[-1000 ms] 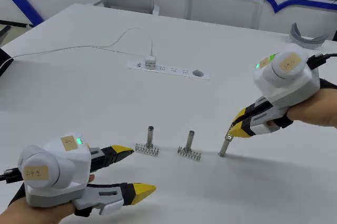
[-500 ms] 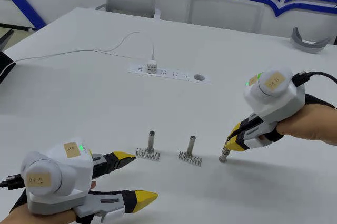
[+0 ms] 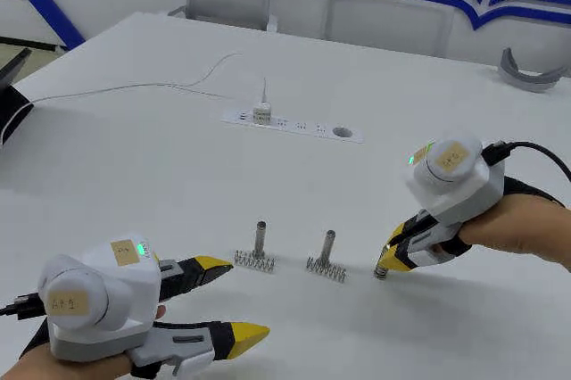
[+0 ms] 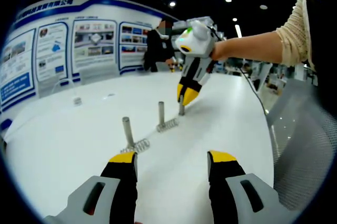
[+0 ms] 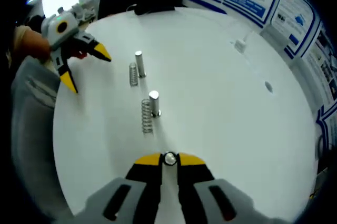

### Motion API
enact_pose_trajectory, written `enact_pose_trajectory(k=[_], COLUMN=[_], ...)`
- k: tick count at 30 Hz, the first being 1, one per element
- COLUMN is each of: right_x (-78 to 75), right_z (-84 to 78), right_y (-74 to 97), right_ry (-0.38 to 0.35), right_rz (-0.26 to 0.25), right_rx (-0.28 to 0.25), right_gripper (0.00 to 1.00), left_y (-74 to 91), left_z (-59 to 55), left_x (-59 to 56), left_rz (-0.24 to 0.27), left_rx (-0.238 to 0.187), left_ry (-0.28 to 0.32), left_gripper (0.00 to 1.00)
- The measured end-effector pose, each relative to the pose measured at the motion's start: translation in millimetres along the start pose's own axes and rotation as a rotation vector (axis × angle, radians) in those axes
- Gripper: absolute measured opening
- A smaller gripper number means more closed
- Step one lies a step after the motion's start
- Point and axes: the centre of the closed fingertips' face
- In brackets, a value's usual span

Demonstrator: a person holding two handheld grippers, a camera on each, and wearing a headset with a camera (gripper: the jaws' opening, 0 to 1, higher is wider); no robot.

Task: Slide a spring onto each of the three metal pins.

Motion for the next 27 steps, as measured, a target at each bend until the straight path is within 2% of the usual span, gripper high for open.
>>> enact_pose_trajectory(k=[4, 8, 16, 22, 27], right_x=[-0.4, 0.8, 0.9, 3.3, 14.2], right_z=[0.2, 2.4, 13.5, 33.5, 51.8], right_y=[-0.8, 1.9, 17.5, 36.5, 41.5], right_ry=[0.003, 0.009, 0.033, 0.055, 0.083], right_rz=[-0.003, -0.009, -0.04, -0.077, -0.072], right_rx=[-0.002, -0.008, -0.032, -0.077, -0.111], right_gripper=[0.13, 0.18, 0.24, 0.26, 0.26], left_y=[0.2, 0.3, 0.8, 0.3, -0.4], left_z=[0.6, 1.5, 1.9, 2.3, 2.3], left_x=[1.0, 1.5, 0.5, 0.8, -0.2], left_rz=[0.001, 0.003, 0.0, 0.0, -0.003], left_rx=[-0.001, -0.003, -0.004, -0.007, -0.005], left_ry=[-0.002, -0.001, -0.003, -0.004, -0.009], left_gripper=[0.54, 0.54, 0.54, 0.54, 0.54])
Point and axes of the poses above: the centre of the closed fingertips' face, and the gripper's own axes: y roughly backward along the fingers, x roughly to its left, z roughly out of its top, and after that the axes turned 11 degrees about y, right-handed
